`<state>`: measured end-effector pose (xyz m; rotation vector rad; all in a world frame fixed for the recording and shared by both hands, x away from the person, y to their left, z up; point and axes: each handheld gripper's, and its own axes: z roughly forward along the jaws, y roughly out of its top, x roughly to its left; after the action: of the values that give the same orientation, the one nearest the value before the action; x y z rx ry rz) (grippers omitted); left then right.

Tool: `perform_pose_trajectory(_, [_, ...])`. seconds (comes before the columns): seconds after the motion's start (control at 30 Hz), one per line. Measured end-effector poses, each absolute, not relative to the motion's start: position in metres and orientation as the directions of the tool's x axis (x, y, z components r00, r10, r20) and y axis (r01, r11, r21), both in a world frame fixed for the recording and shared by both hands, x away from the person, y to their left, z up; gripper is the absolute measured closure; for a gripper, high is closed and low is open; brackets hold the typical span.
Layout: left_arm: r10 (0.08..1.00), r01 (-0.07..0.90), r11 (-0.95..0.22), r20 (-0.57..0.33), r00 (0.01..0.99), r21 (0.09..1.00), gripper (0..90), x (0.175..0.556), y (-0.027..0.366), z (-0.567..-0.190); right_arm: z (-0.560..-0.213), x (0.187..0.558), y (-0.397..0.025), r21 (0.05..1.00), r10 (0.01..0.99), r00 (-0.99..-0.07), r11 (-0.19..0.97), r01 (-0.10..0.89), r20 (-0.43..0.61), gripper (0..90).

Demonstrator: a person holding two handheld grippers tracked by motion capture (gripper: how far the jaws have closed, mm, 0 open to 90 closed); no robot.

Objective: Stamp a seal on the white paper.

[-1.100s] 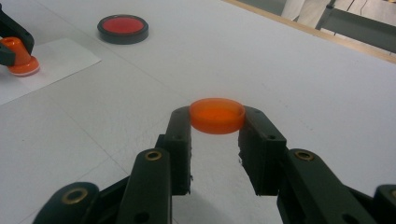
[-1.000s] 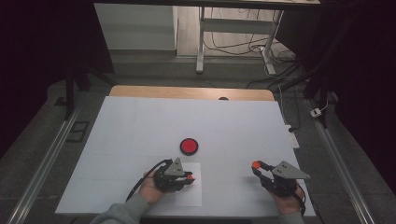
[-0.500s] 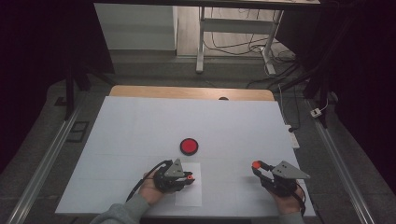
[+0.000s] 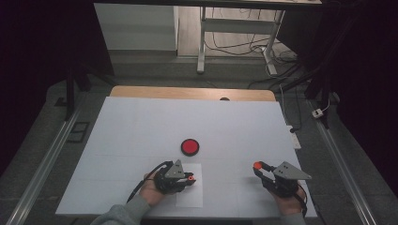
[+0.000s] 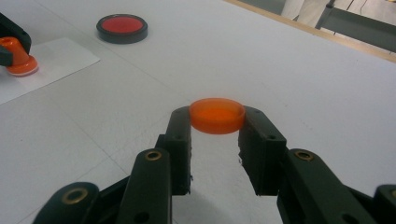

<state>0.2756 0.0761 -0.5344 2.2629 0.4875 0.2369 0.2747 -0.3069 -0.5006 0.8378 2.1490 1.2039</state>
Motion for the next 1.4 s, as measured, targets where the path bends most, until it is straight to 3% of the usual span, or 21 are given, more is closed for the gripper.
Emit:
perform_pose_trajectory(0.23, [0.413,0.270,-0.602,0.004,0.911,0.751,72.5,0.277,0.077,-0.534,-0.500,0.274,-0.307,0.876,0.732,-0.665,0.409,0.255,-0.149,64.5])
perform_pose_trajectory(0.5, [0.440,0.296,-0.430,-0.088,0.893,0.853,72.4,0.281,0.093,-0.508,-0.500,0.275,-0.309,0.876,0.734,-0.662,0.409,0.256,-0.149,64.5])
perform_pose_trajectory(0.73, [0.456,0.334,-0.376,-0.141,0.879,0.865,72.3,0.282,0.101,-0.497,-0.499,0.274,-0.307,0.876,0.732,-0.665,0.411,0.254,-0.151,64.4])
perform_pose_trajectory(1.4, [0.524,0.367,-0.274,-0.183,0.832,0.889,72.1,0.288,0.140,-0.471,-0.500,0.275,-0.305,0.875,0.728,-0.669,0.412,0.253,-0.149,64.5])
